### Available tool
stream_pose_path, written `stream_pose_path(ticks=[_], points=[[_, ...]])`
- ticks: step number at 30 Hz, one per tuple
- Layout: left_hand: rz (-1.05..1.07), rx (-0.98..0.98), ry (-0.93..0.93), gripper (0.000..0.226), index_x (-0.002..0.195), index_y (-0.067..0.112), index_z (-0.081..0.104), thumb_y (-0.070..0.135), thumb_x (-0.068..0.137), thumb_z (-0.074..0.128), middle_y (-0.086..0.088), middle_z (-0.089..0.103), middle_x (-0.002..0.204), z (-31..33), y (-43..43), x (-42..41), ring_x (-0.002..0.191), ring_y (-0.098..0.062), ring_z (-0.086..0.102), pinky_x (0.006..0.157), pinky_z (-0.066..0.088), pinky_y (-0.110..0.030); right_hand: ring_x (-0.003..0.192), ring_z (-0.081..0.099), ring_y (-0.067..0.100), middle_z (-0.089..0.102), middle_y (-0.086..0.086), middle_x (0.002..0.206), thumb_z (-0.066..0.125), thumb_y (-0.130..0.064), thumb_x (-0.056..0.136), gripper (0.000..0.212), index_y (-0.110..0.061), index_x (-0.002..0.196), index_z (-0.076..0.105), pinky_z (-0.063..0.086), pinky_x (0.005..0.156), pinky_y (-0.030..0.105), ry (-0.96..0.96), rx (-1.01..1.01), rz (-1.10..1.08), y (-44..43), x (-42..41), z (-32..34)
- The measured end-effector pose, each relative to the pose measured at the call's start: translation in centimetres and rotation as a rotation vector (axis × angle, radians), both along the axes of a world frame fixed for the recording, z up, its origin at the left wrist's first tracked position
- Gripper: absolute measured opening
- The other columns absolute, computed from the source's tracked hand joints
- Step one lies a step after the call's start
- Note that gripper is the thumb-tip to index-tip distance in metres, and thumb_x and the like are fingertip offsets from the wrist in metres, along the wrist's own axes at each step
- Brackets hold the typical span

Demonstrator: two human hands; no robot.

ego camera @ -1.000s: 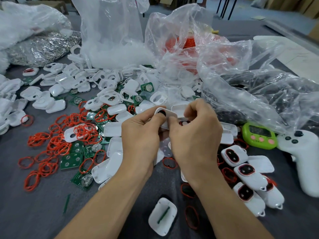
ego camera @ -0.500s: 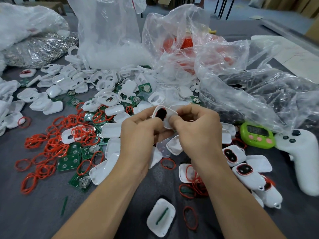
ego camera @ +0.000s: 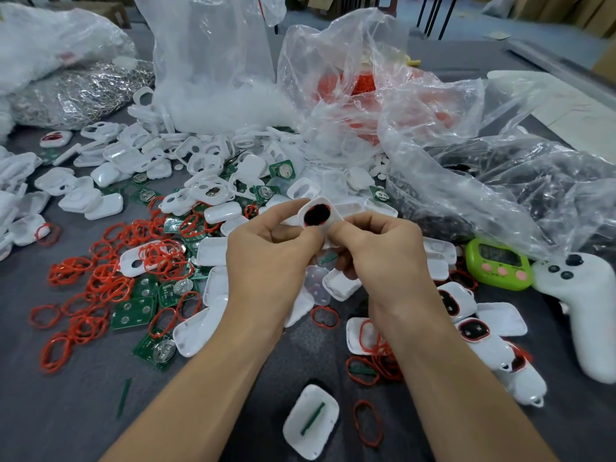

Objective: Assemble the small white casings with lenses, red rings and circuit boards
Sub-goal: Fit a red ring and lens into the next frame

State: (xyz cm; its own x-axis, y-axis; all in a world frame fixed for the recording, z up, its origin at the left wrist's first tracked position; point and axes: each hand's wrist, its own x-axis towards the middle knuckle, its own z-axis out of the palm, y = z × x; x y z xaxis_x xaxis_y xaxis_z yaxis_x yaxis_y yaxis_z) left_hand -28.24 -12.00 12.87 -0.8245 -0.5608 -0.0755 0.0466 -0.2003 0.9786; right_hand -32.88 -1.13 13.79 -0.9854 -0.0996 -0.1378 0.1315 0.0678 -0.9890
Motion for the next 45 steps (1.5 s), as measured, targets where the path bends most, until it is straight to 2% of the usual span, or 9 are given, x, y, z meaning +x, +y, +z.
stream_pose_path(ticks=[6,11,13,18,22,25,31,38,45], points=[[0.038,-0.074,-0.048,0.039,0.108,0.026,0.077,0.021,0.069,0.079,-0.013,0.076,0.074,0.1,-0.2,0.1,0.083,-0.039,0.075,0.087,0.062,-0.05,0.046,0.059,0.015,0.068,0.0,0.058,0.081,-0.025,0.08,0.02,-0.022,0.062,0.073,0.043,0.047,0.023,0.017,0.033,0.071,0.0,0.1,-0.1],[0.007,-0.152,-0.095,0.042,0.106,0.031,0.078,0.021,0.064,0.077,-0.004,0.074,0.066,-0.4,-1.1,-0.1,0.06,-0.014,0.065,0.066,0.057,-0.034,0.059,0.067,0.012,0.074,-0.005,0.068,0.078,-0.041,0.072,0.017,-0.025,0.075,0.078,0.054,0.063,0.033,0.087,0.11,0.047,0.3,-0.1,-0.1],[-0.049,-0.167,-0.128,0.047,0.107,0.032,0.078,0.02,0.062,0.076,-0.002,0.073,0.063,-0.4,-1.2,-0.1,0.055,-0.011,0.061,0.062,0.051,-0.031,0.061,0.067,0.012,0.075,-0.006,0.069,0.078,-0.038,0.07,0.014,-0.026,0.078,0.079,0.056,0.067,0.036,0.121,0.124,0.021,0.4,-0.4,-0.2],[-0.111,-0.262,-0.148,0.053,0.112,0.036,0.076,0.022,0.061,0.071,0.002,0.072,0.06,-0.6,-1.3,-0.1,0.045,-0.007,0.052,0.051,0.041,-0.022,0.044,0.061,0.01,0.069,-0.003,0.055,0.084,-0.023,0.08,0.009,-0.022,0.073,0.077,0.044,0.05,0.022,0.144,0.172,0.062,0.9,-0.8,-0.4],[-0.1,-0.346,-0.135,0.048,0.111,0.039,0.074,0.027,0.064,0.07,0.007,0.076,0.067,-0.8,-1.1,-0.1,0.049,-0.002,0.061,0.051,0.046,-0.017,0.044,0.062,0.01,0.069,-0.003,0.055,0.084,-0.036,0.074,0.013,-0.025,0.072,0.078,0.044,0.05,0.024,0.163,0.165,0.027,0.6,-0.6,-0.6],[-0.071,-0.316,-0.114,0.038,0.107,0.036,0.077,0.031,0.07,0.071,0.005,0.075,0.066,-0.6,-0.9,0.0,0.056,-0.008,0.067,0.058,0.051,-0.024,0.046,0.063,0.012,0.07,-0.001,0.056,0.082,-0.045,0.07,0.018,-0.028,0.074,0.078,0.048,0.055,0.029,0.168,0.113,0.002,0.7,-0.6,-0.6],[-0.122,0.007,-0.063,0.032,0.097,0.018,0.081,0.029,0.083,0.055,-0.013,0.078,0.083,0.4,-1.0,0.2,0.057,-0.02,0.066,0.052,0.053,-0.029,0.049,0.066,0.016,0.072,0.004,0.059,0.082,-0.027,0.078,0.003,-0.027,0.077,0.079,0.053,0.058,0.032,0.121,0.037,0.008,0.8,-0.7,-0.5],[-0.137,-0.013,-0.054,0.03,0.094,0.018,0.083,0.004,0.09,0.056,-0.008,0.074,0.076,0.5,-1.0,0.1,0.051,-0.019,0.062,0.049,0.05,-0.026,0.061,0.074,0.021,0.077,0.005,0.072,0.082,-0.016,0.084,0.002,-0.017,0.086,0.081,0.056,0.057,0.028,0.081,-0.027,0.012,0.7,-0.6,-0.3],[-0.168,0.049,-0.042,0.031,0.09,0.013,0.082,0.019,0.097,0.053,-0.014,0.078,0.082,0.6,-1.0,0.3,0.06,-0.02,0.07,0.049,0.052,-0.024,0.058,0.072,0.024,0.077,0.007,0.073,0.08,-0.014,0.087,0.005,-0.015,0.083,0.081,0.053,0.054,0.025,0.054,-0.071,0.035,0.5,-0.5,-0.1]])
